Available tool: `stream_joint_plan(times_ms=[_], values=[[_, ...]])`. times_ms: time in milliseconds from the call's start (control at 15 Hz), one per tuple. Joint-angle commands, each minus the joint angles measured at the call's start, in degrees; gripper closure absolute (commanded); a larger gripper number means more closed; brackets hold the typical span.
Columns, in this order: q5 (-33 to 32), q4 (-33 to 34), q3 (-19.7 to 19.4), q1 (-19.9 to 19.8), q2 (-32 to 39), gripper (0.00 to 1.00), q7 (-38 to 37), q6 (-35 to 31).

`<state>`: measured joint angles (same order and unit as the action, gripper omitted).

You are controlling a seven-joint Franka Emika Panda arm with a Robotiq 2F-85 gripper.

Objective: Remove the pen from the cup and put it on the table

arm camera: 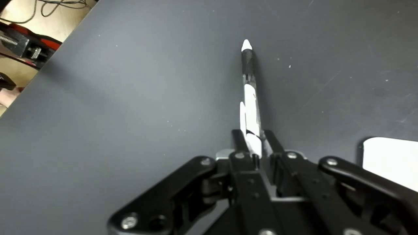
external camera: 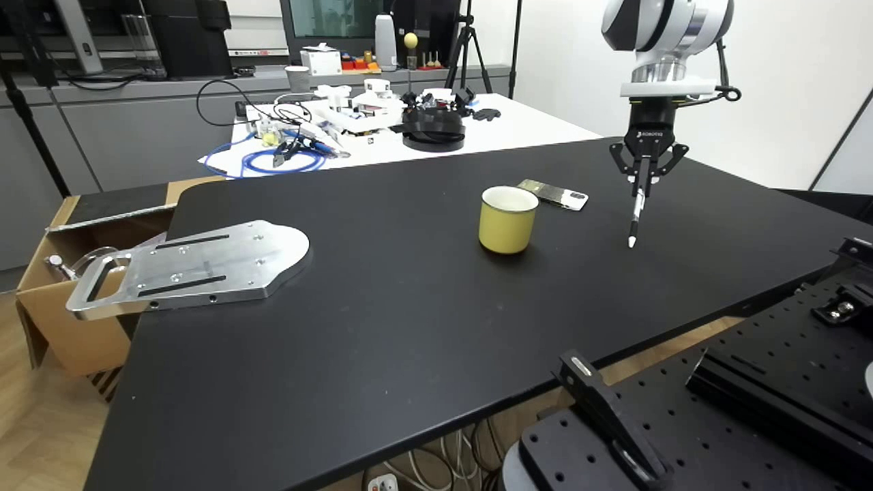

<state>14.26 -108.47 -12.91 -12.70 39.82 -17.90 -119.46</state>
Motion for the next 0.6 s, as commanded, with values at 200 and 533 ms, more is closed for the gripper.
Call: stream_joint_plan(times_ms=[200, 533], values=[[-1.22, 0.57, -0.39, -0.09, 2.37, 0.96, -0.51, -1.89], [-1.22, 0.53, -0.16, 0.08, 3.06, 0.96, -0.52, -2.45]])
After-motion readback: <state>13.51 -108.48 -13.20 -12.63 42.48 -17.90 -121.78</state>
